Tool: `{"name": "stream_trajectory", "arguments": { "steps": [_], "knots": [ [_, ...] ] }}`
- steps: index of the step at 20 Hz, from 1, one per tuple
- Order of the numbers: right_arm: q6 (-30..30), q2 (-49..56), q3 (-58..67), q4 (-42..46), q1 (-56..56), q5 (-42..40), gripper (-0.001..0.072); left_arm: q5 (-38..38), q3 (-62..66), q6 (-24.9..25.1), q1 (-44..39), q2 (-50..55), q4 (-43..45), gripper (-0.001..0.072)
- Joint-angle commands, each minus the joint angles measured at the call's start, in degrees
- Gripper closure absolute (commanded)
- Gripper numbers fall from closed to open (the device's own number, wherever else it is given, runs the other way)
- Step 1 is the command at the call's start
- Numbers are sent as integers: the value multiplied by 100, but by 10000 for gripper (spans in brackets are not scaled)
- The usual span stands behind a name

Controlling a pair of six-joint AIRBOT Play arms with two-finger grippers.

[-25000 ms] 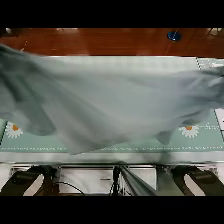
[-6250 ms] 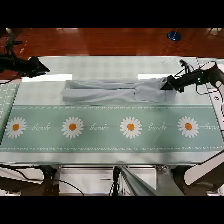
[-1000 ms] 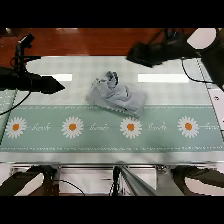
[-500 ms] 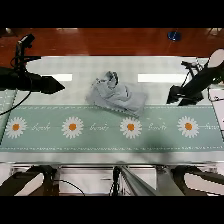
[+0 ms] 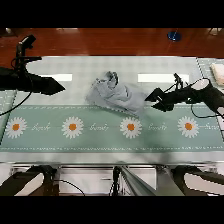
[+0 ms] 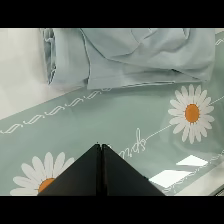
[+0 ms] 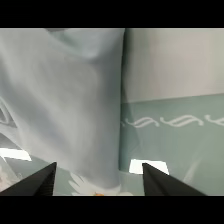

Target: Fold the shirts.

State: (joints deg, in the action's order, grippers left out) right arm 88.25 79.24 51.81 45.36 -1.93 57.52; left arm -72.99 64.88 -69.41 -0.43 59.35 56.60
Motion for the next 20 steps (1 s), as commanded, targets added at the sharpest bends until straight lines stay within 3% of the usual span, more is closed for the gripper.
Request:
{"name": "stream_trajectory", "arguments": {
  "steps": [1, 7, 9, 10, 11, 12, 16, 18, 20],
  "knots": [
    [120, 22, -308, -352, 278, -940, 107, -13, 0, 0, 4, 2, -2, 686],
    [404, 619, -308, -778, 1051, -1733, 117, -79, 2, 31, 4, -7, -2, 685],
    [496, 723, -308, -957, 1257, -2111, 179, -162, 2, 149, 4, -7, -2, 685],
    [490, 726, -308, -1058, 1311, -2260, 324, -160, 2, 149, 4, -7, 0, 685],
    [466, 723, -286, -1163, 1316, -2326, 540, -160, 2, 149, 4, -7, 0, 685],
    [380, 719, -234, -1263, 1303, -2317, 680, -160, 2, 149, 4, -7, 0, 685],
    [-415, 229, 496, -1316, 1082, -1169, 681, -109, 2, 299, 7, -4, 2, 686],
    [-234, -330, 1073, -1108, 925, -461, 681, -28, 2, 380, 7, -4, 0, 685],
    [511, -942, 1770, -472, 761, 57, 681, 57, 2, 428, 7, -4, 0, 686]
  ]
}}
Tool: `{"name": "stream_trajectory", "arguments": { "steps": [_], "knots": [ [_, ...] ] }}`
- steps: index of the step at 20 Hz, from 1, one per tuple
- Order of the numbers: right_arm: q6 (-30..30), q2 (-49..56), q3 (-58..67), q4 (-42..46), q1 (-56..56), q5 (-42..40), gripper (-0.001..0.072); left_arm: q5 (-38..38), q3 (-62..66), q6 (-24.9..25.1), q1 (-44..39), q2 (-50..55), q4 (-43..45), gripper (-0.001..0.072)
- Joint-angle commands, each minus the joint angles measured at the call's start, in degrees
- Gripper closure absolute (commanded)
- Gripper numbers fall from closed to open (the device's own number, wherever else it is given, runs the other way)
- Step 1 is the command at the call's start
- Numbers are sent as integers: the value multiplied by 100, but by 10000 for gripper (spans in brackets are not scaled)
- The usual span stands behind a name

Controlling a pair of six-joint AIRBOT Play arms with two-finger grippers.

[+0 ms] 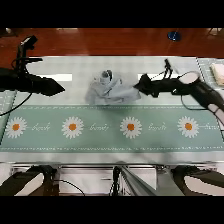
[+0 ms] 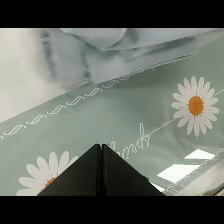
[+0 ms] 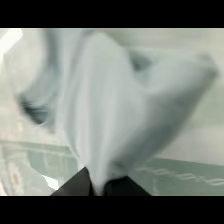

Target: Fold the shirts.

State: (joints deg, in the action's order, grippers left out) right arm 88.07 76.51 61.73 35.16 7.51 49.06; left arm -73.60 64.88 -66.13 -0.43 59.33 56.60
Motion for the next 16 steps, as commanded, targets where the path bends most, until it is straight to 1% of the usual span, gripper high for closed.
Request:
{"name": "stream_trajectory", "arguments": {
  "steps": [1, 3, 4, 7, 9, 10, 11, 12, 16],
  "knots": [
    [1021, -955, 1158, 1049, -289, 1176, 681, 168, 2, 103, 7, -2, 0, 685],
    [1786, -1384, 1829, 1932, -586, 1961, 681, 262, 2, 127, 7, -2, 0, 685],
    [2028, -1543, 2109, 2216, -787, 2496, 681, 273, 2, 181, 7, -2, 0, 685],
    [2382, -1897, 2549, 2601, -1484, 3807, 681, 269, 2, 249, 7, -2, 0, 686],
    [2529, -2105, 2636, 2927, -2033, 4476, 681, 258, 2, 247, 4, -2, -2, 686],
    [2540, -2184, 2636, 3115, -2323, 4924, 681, 245, 2, 249, 4, -2, -2, 685],
    [2531, -2221, 2636, 3331, -2645, 5604, 680, 234, 2, 247, 4, -2, -2, 686],
    [2511, -2315, 2597, 3379, -2944, 5731, 680, 197, 2, 249, 4, -2, -2, 685],
    [2691, -2643, 2599, 3775, -3960, 5735, 680, 35, 2, 249, 4, -4, -2, 686]
  ]
}}
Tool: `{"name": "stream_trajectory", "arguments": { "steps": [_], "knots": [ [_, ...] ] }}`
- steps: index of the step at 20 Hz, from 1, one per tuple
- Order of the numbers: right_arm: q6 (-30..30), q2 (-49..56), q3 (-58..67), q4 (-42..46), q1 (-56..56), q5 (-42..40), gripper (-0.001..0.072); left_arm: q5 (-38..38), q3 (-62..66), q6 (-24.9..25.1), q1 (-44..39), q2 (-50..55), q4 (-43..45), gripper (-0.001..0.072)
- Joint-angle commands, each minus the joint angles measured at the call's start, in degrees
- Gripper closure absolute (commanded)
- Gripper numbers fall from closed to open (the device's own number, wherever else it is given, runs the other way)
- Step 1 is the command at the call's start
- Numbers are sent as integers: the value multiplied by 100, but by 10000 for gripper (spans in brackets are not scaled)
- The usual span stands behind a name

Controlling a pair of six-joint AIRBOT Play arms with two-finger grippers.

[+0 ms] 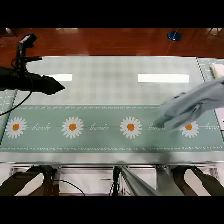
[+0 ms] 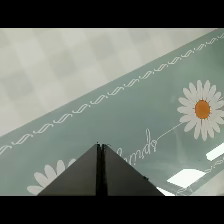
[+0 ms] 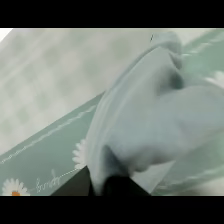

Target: Fold the shirts.

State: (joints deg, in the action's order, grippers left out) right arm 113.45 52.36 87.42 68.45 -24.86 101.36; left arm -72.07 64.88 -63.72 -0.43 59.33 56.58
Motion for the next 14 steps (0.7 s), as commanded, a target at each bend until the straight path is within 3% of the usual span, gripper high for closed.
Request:
{"name": "stream_trajectory", "arguments": {
  "steps": [1, 7, 12, 14],
  "knots": [
    [151, -249, 31, 457, -938, 509, 680, -125, 2, 9, 7, -2, 0, 685],
    [210, -319, -660, 444, -1366, 518, 680, -240, 2, 9, 15, -4, 0, 685],
    [-240, -553, -1862, 2312, -1521, 520, 680, -232, 2, 9, 17, -2, 2, 685],
    [-577, -581, -2269, 2553, -2013, 520, 680, -190, 2, 9, 15, -2, 2, 686]
  ]
}}
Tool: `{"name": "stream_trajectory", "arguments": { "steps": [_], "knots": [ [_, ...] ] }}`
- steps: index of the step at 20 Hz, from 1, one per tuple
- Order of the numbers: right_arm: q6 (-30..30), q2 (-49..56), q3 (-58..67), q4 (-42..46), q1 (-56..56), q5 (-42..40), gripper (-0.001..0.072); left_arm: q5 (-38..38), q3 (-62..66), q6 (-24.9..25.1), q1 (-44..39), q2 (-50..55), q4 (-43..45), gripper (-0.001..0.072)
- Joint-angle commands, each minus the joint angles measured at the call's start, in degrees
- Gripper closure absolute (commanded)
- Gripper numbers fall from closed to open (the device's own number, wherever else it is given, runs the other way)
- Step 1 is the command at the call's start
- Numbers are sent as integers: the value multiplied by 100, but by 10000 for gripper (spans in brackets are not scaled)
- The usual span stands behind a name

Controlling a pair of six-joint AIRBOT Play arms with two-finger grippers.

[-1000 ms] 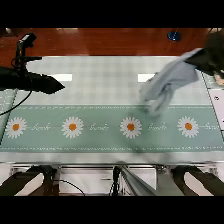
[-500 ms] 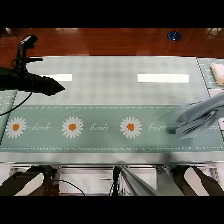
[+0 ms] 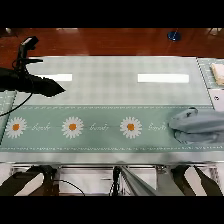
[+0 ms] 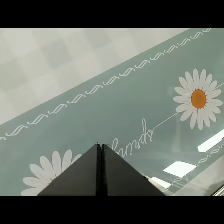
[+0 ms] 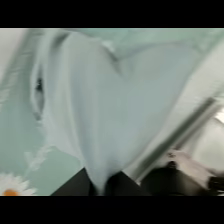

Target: Fold the shirts.

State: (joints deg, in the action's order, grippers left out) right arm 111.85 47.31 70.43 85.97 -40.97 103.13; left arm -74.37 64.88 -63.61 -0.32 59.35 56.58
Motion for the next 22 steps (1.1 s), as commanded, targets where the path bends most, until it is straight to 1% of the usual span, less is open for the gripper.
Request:
{"name": "stream_trajectory", "arguments": {
  "steps": [1, 5, 9, 10, 13, 17, 18, 19, 20, 21, 22],
  "knots": [
    [-586, -76, -743, 863, -682, 345, 680, 42, 2, -2, 7, -4, 2, 686],
    [-1338, -192, -1405, 1440, -1650, 376, 680, 42, 2, -2, 4, -4, 2, 685],
    [-2411, -249, -1985, 3432, -2597, 361, 680, -11, 2, -4, 7, -4, 2, 685],
    [-2378, -249, -2065, 3541, -2905, 225, 680, -11, 4, -4, 7, -4, 2, 685],
    [-2402, -249, -2369, 2929, -3648, -208, 679, -11, 4, -4, 7, -4, 2, 685],
    [-2374, -249, -2916, 3021, -3825, -813, 678, -31, 4, -4, 7, -4, 4, 685],
    [-2337, -247, -3058, 3018, -3825, -986, 647, -28, 4, -2, 7, -4, 4, 685],
    [-2339, -247, -3206, 3018, -3825, -1174, 507, -26, 4, -2, 7, -4, 9, 685],
    [-2371, -247, -3342, 3049, -3825, -1333, 332, -24, 4, -2, 7, -4, 33, 685],
    [-2457, -247, -3475, 3211, -3825, -1550, 210, -26, 4, -2, 7, -4, 79, 685],
    [-2474, -247, -3563, 3499, -3825, -1775, 204, -24, 4, -4, 7, -4, 144, 685]
  ]
}}
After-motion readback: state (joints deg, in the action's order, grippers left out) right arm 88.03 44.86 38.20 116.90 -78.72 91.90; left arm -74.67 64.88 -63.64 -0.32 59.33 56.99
